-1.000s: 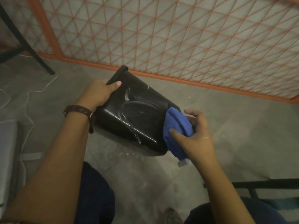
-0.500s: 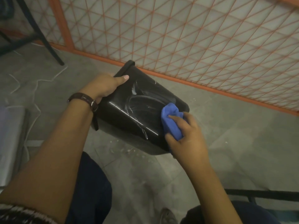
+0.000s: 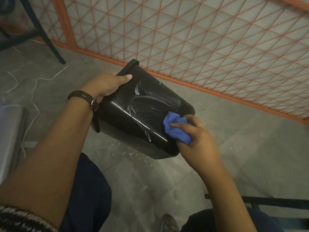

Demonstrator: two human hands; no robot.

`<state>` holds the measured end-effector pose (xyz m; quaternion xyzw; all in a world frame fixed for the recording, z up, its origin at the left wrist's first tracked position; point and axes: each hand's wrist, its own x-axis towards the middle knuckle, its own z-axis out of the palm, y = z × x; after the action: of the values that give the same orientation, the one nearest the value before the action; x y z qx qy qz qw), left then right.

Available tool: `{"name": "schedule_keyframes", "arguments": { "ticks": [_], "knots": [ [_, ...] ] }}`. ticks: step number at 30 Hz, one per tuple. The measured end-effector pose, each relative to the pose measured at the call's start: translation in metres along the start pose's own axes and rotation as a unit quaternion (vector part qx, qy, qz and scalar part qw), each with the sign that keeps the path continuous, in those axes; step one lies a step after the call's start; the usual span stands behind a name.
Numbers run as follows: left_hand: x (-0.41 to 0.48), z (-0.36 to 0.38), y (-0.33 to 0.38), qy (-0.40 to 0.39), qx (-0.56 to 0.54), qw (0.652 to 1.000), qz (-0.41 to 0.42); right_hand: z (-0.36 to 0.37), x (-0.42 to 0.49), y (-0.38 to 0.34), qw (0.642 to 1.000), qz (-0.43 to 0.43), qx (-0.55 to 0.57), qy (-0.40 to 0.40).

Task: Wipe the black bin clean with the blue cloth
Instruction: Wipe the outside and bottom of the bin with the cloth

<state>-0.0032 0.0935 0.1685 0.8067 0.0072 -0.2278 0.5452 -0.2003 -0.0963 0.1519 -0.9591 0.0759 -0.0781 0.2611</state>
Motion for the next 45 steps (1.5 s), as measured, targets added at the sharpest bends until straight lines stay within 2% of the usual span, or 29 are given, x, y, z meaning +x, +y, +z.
{"name": "schedule_keyframes", "arguments": {
  "ticks": [2,4,7,10,14,16,19,22,25,28,32,35,38,41,43,45],
  "knots": [
    [-0.002,0.003,0.001,0.005,-0.008,1.000,0.003,0.000,0.001,-0.001,0.999,0.015,-0.048,0.014],
    [-0.003,0.005,0.003,0.008,-0.004,1.000,0.014,0.006,0.000,-0.008,0.995,-0.001,-0.101,-0.009],
    [-0.005,0.002,0.004,0.007,0.016,1.000,0.026,0.013,-0.001,-0.015,0.996,-0.033,-0.044,-0.071],
    [-0.008,-0.002,0.005,0.007,0.024,0.999,0.021,0.004,0.002,-0.008,0.998,-0.020,0.018,-0.051],
    [-0.005,0.003,0.003,0.013,0.018,1.000,0.014,0.004,0.006,-0.003,0.999,-0.009,-0.048,-0.010],
    [-0.003,0.005,0.002,0.011,0.015,1.000,0.015,0.014,0.007,-0.011,0.997,-0.028,-0.068,-0.034],
    [-0.005,0.003,0.004,0.013,0.049,0.999,0.020,0.018,0.007,-0.020,0.996,-0.050,-0.024,-0.069],
    [-0.008,-0.001,0.006,0.011,0.055,0.998,0.032,0.005,0.009,-0.010,0.997,-0.013,-0.007,-0.080],
    [-0.011,0.000,0.007,0.014,0.059,0.997,0.046,-0.005,0.012,0.001,0.998,0.032,-0.033,-0.038],
    [-0.012,0.003,0.009,0.018,0.054,0.997,0.054,0.006,0.013,-0.009,0.999,-0.011,-0.044,-0.013],
    [-0.012,0.006,0.009,0.004,0.061,0.995,0.076,0.013,0.010,-0.025,0.996,-0.060,0.006,-0.062],
    [-0.012,0.004,0.008,-0.001,0.071,0.993,0.089,-0.003,0.013,-0.014,0.995,-0.010,0.011,-0.103],
    [-0.010,0.005,0.007,-0.003,0.064,0.994,0.092,-0.010,0.013,-0.004,0.998,0.031,-0.014,-0.049],
    [-0.009,0.006,0.007,-0.005,0.053,0.994,0.094,0.002,0.010,-0.012,1.000,-0.006,-0.029,-0.009],
    [-0.010,0.004,0.007,-0.005,0.062,0.993,0.100,0.007,0.009,-0.019,0.999,-0.042,-0.009,-0.034],
    [-0.011,0.002,0.007,-0.010,0.079,0.991,0.104,0.003,0.009,-0.019,0.997,-0.037,0.010,-0.072]
  ]
}}
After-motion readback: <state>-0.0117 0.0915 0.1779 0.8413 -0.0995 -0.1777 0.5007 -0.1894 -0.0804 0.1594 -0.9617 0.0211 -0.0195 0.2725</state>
